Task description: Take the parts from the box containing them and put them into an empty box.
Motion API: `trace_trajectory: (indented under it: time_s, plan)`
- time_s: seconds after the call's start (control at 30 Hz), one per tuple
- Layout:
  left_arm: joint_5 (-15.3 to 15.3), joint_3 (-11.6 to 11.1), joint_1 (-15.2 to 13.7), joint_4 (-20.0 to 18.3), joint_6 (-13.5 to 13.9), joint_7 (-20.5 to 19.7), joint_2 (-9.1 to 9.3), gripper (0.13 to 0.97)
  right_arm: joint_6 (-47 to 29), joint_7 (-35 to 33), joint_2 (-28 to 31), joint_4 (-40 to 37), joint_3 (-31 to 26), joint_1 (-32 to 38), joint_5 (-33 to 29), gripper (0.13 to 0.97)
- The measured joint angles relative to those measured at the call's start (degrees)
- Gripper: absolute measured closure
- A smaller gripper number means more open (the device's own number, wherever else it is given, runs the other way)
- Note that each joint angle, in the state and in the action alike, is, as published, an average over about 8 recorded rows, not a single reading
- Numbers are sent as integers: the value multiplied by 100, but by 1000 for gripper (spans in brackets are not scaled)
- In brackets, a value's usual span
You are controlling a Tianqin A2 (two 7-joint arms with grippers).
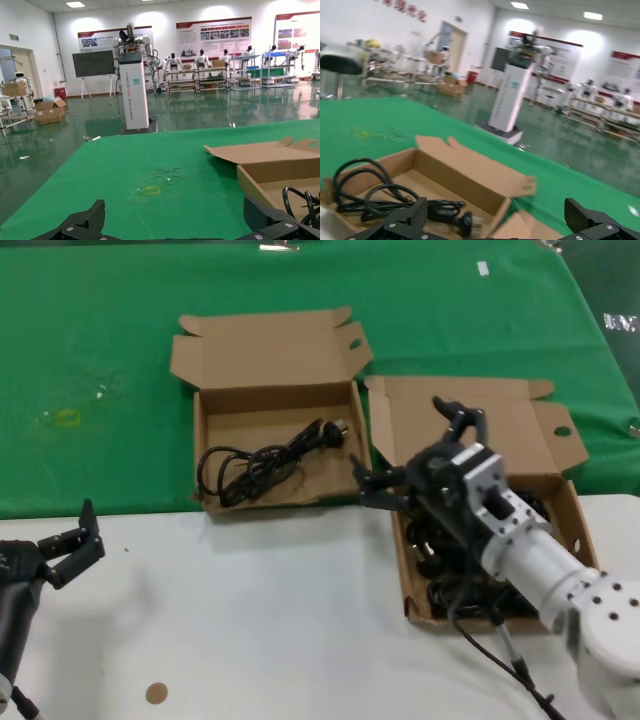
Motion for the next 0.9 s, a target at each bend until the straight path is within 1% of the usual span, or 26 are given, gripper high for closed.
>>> trace_trajectory:
  time_s: [0.17, 0.53, 0.9]
  plan:
    - [0, 0, 0, 0, 0, 0, 0, 132, 296, 140, 41, 306, 252, -440, 261, 129]
    - [0, 0, 0, 0, 0, 0, 0, 132, 893, 424, 122, 925, 759, -1323, 788, 129]
    - [0, 0, 0, 0, 0, 0, 0, 132, 975, 462, 133, 1009, 827, -1441, 860, 129]
